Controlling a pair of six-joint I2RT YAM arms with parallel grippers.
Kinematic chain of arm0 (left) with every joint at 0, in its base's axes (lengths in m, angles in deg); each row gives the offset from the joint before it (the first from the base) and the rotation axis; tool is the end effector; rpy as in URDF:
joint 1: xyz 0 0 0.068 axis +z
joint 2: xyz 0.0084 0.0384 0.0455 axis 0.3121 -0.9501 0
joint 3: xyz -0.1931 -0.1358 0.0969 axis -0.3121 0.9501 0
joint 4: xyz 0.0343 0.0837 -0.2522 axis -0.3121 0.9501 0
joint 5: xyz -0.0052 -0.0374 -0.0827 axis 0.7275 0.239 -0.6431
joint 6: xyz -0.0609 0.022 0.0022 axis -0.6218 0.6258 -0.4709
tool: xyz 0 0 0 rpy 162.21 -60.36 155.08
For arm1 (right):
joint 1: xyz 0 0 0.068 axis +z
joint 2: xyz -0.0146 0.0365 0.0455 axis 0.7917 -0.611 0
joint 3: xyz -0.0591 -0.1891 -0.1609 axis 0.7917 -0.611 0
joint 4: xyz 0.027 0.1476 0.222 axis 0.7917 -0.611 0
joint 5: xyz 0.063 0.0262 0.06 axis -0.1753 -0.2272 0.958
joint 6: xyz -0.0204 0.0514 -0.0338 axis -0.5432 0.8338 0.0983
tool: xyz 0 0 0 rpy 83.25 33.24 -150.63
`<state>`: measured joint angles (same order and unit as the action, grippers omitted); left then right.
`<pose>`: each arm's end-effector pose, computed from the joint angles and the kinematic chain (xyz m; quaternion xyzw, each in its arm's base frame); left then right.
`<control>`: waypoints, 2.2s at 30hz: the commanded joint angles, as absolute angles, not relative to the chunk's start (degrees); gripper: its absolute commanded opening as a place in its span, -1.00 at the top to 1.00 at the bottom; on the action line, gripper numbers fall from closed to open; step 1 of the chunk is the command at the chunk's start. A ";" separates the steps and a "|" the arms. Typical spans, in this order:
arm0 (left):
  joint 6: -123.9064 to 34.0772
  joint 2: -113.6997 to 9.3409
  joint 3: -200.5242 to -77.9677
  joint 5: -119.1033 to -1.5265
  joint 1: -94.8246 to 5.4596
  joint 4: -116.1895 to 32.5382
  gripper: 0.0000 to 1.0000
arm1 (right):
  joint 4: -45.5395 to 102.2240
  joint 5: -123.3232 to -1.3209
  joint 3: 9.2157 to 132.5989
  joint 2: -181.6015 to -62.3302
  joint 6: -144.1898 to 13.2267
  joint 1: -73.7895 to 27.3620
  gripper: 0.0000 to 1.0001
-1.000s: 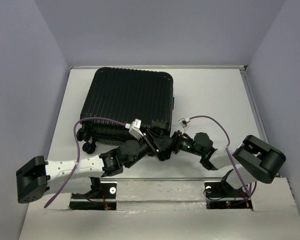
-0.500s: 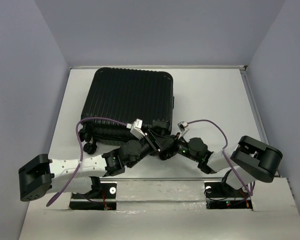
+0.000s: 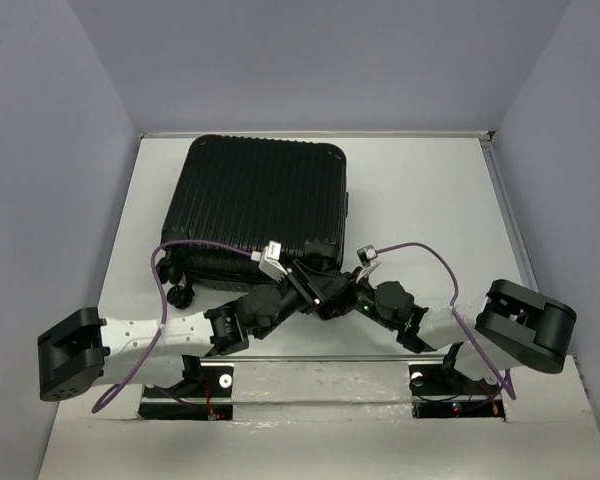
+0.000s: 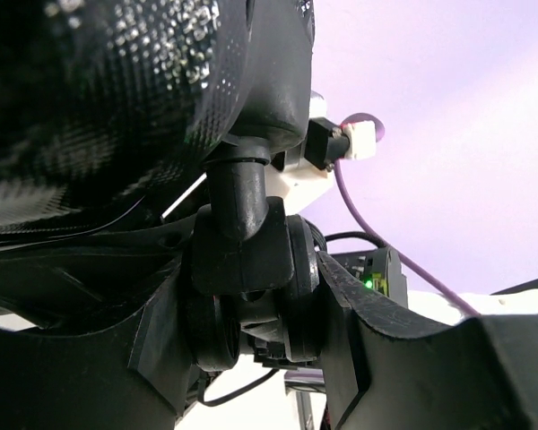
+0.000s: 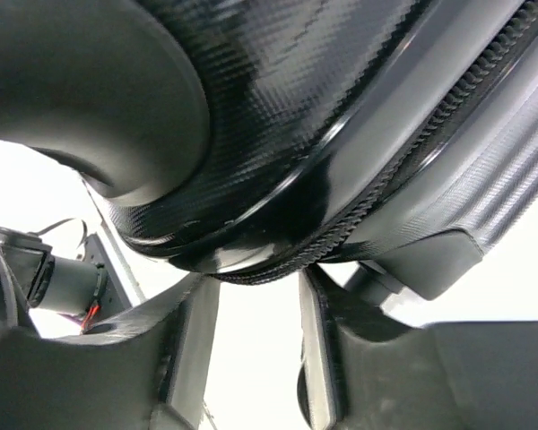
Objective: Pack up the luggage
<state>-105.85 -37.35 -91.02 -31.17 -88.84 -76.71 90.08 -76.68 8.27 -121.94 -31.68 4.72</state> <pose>0.1027 -0.2379 0.2262 -0.1398 0.6910 -0.6215 0.3416 0.1435 0.2107 0.1301 -0.0684 0.7451 0.4695 0.4688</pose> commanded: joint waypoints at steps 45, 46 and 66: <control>-97.23 -28.36 -94.76 -22.35 -91.22 -70.75 0.88 | 78.67 -77.18 11.62 -108.91 -40.13 9.45 0.34; -97.32 -28.45 -95.02 -22.43 -91.39 -70.92 0.88 | 81.12 -76.30 11.71 -110.30 -40.30 9.97 0.21; -100.40 -31.17 -93.88 -27.44 -91.31 -78.65 0.89 | 96.17 -79.73 15.57 -122.09 -40.92 11.91 -0.19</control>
